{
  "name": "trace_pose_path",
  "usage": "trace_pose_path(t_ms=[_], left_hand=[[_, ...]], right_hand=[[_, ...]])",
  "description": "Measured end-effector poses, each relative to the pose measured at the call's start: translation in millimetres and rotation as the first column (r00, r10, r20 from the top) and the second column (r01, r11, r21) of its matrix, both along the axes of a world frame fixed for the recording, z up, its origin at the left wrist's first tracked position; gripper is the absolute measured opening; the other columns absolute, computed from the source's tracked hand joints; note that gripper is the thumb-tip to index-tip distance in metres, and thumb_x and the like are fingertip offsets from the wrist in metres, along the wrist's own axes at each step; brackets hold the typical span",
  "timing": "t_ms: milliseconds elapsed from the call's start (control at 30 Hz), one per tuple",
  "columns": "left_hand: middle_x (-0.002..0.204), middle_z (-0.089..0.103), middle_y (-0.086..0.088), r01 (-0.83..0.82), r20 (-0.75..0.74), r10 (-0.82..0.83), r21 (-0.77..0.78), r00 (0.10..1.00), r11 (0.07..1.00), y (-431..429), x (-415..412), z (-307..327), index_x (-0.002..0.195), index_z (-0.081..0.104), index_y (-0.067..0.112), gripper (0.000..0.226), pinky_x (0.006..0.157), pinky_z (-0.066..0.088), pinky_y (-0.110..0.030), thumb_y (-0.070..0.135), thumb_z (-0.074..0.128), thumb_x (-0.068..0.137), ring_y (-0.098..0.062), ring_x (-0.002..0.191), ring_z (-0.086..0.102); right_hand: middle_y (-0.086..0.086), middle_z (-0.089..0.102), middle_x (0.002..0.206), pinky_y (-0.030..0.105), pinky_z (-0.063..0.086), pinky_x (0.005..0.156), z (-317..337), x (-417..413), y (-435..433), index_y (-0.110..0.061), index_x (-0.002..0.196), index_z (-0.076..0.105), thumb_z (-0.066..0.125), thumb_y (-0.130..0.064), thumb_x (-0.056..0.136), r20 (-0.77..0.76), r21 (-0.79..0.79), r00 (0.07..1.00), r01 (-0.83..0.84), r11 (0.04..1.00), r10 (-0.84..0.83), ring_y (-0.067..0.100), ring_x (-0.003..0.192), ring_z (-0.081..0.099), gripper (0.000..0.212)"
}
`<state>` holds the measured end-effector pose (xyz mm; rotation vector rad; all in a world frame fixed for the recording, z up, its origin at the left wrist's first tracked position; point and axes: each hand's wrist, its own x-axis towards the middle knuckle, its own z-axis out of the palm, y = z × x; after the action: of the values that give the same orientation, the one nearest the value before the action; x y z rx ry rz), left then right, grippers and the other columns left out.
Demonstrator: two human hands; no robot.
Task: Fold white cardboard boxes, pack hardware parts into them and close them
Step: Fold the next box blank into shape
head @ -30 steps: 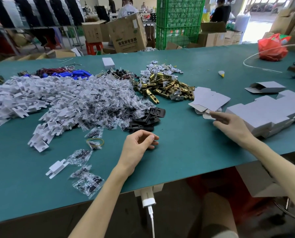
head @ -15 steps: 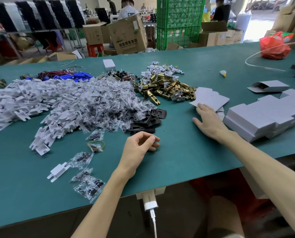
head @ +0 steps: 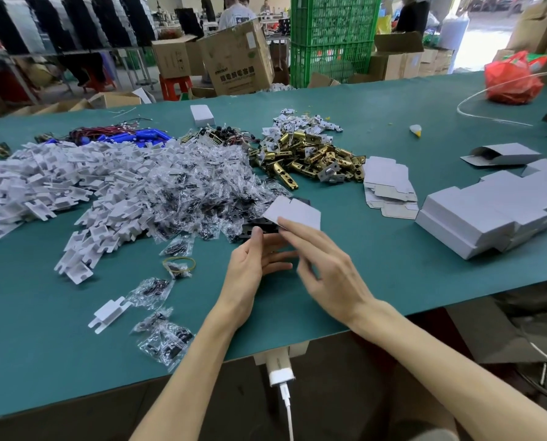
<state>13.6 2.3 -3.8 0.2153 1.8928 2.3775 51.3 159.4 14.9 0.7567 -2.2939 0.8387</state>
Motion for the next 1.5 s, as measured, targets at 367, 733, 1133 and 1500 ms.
trace_pose_path(t_ms=[367, 733, 1133, 1500], left_hand=[[0.153, 0.048, -0.027, 0.227, 0.179, -0.288, 0.3, 0.941, 0.927, -18, 6, 7, 0.157, 0.037, 0.006, 0.083, 0.12, 0.032, -0.059, 0.065, 0.007, 0.106, -0.048, 0.137, 0.052], [0.152, 0.05, -0.026, 0.07, 0.223, -0.212, 0.513, 0.951, 0.855, -25, 6, 20, 0.15, 0.049, 0.004, 0.085, 0.117, 0.042, -0.054, 0.07, 0.046, 0.097, -0.042, 0.14, 0.051], [0.147, 0.056, -0.023, 0.073, 0.258, -0.191, 0.408, 0.947, 0.91, -26, 5, 22, 0.15, 0.049, 0.002, 0.084, 0.109, 0.048, -0.046, 0.065, 0.047, 0.093, -0.034, 0.136, 0.057], [0.14, 0.063, -0.021, 0.084, 0.166, -0.139, 0.305, 0.976, 0.949, -24, 7, 21, 0.149, 0.05, 0.008, 0.084, 0.107, 0.051, -0.045, 0.064, 0.058, 0.087, -0.032, 0.125, 0.065]], right_hand=[[0.017, 0.054, 0.146, 0.044, 0.045, 0.112, -7, 23, -38, 0.011, 0.127, 0.063, 0.051, 0.023, 0.085, -0.096, -0.021, 0.974, -0.21, 0.977, 0.207, 0.027, 0.141, 0.048, 0.046], [0.01, 0.068, 0.126, 0.041, 0.05, 0.104, -14, 19, -31, 0.003, 0.101, 0.071, 0.054, 0.022, 0.082, -0.054, -0.114, 0.988, -0.153, 0.982, 0.147, 0.023, 0.126, 0.06, 0.031], [0.0, 0.063, 0.122, 0.033, 0.049, 0.099, -15, 11, -31, -0.007, 0.118, 0.066, 0.066, -0.008, 0.097, 0.102, -0.228, 0.994, -0.017, 0.973, 0.041, 0.018, 0.119, 0.056, 0.021], [-0.019, 0.053, 0.125, 0.039, 0.05, 0.099, -12, 2, -24, -0.034, 0.124, 0.055, 0.08, -0.028, 0.087, 0.449, -0.495, 0.885, 0.131, 0.859, 0.124, 0.01, 0.125, 0.048, 0.045]])
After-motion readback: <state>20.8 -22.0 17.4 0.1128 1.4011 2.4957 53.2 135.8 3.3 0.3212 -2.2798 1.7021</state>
